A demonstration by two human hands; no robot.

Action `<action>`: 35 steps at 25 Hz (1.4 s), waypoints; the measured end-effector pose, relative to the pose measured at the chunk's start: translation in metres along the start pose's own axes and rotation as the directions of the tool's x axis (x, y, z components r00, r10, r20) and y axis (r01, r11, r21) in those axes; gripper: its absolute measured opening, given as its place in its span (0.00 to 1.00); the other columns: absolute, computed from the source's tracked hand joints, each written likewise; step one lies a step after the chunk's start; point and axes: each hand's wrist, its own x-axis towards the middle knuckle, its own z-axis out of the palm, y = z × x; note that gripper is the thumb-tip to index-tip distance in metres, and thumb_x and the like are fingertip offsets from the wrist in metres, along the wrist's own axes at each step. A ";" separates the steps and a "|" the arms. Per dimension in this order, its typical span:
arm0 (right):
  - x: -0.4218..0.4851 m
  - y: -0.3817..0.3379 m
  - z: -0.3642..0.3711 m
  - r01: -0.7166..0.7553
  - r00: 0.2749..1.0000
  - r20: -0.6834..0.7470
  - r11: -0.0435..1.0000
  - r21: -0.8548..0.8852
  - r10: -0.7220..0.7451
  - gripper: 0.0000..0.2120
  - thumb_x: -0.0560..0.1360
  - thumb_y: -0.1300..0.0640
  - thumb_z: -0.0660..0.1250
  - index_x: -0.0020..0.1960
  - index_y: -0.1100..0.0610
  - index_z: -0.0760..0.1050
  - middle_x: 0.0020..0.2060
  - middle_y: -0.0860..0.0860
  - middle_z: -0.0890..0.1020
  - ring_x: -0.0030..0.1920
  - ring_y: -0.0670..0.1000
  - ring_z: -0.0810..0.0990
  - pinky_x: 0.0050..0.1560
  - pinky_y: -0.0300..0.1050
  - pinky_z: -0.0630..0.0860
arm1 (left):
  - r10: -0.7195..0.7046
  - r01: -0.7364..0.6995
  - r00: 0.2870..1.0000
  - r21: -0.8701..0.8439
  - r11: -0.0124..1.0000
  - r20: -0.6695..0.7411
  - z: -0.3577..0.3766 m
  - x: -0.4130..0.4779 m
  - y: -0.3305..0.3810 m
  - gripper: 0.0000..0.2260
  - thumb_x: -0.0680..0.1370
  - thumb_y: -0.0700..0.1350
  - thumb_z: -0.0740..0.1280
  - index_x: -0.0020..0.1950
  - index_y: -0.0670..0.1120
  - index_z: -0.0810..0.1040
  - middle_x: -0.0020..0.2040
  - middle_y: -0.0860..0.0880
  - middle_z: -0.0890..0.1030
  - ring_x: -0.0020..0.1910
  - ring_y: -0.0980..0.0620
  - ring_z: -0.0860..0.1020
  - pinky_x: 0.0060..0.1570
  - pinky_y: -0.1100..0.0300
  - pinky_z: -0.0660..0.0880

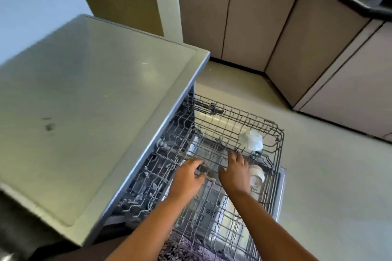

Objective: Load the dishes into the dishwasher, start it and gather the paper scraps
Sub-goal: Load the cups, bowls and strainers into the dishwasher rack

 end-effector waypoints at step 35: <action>-0.316 -0.473 0.141 0.900 0.136 0.202 0.206 0.384 -0.970 0.24 0.74 0.54 0.67 0.69 0.51 0.67 0.63 0.46 0.73 0.63 0.46 0.71 0.62 0.37 0.68 | -0.720 0.299 0.214 -0.658 0.691 -0.660 -0.358 -0.383 -0.345 0.41 0.65 0.42 0.78 0.74 0.46 0.61 0.69 0.48 0.69 0.69 0.47 0.66 0.67 0.54 0.64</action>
